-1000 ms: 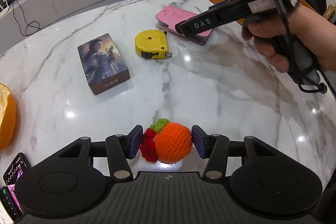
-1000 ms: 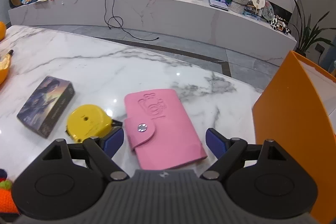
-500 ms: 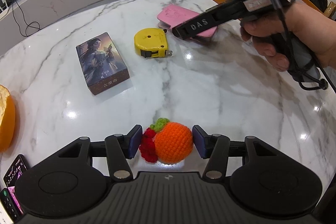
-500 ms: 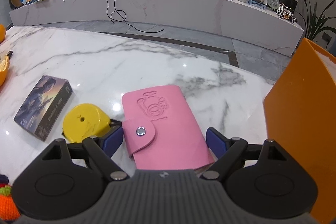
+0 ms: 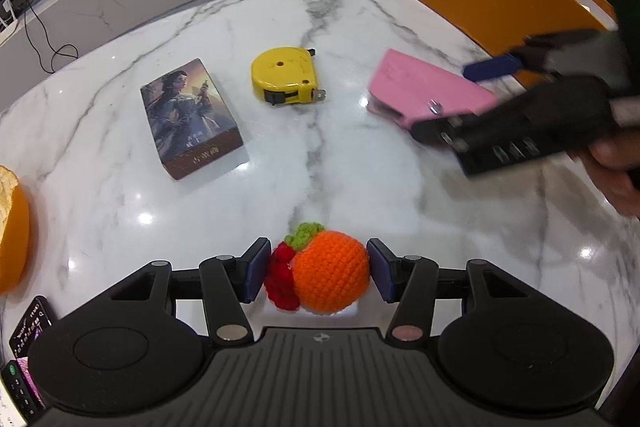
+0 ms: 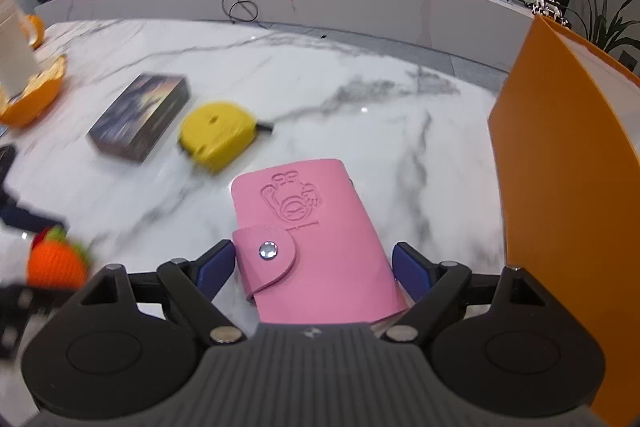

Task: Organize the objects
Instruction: 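Grasp the pink wallet with the right tool while the left tool holds the crocheted orange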

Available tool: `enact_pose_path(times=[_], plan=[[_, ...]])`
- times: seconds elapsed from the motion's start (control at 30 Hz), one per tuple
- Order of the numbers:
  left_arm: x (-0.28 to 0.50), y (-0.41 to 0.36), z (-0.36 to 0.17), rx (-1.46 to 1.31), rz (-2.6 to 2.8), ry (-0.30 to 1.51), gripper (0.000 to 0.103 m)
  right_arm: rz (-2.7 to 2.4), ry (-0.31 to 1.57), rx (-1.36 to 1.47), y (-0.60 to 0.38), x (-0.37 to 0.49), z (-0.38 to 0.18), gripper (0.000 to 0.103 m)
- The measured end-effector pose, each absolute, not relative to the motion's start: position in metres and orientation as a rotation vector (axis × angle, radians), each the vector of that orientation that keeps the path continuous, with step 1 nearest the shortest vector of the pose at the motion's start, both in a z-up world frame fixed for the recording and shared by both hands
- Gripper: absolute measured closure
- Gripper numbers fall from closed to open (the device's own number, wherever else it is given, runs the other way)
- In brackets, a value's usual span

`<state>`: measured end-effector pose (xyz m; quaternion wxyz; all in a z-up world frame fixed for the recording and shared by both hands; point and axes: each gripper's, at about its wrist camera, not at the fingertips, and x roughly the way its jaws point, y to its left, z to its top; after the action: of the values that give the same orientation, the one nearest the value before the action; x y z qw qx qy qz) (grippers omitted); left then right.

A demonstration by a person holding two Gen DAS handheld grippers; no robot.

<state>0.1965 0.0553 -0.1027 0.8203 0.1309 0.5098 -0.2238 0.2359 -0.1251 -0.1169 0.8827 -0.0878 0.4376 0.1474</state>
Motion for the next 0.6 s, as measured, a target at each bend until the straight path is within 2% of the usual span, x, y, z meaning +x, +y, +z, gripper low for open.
enact_pose_path(times=[0.43, 0.6], plan=[[0.174, 0.046, -0.109, 0.328, -0.526, 1.072, 0.04, 0.335, 0.92, -0.228, -0.128, 0.167, -0.115, 0.017], [0.162, 0.051, -0.111, 0.316, -0.525, 1.039, 0.033, 0.397, 0.913, -0.317, -0.122, 0.167, -0.121, 0.016]])
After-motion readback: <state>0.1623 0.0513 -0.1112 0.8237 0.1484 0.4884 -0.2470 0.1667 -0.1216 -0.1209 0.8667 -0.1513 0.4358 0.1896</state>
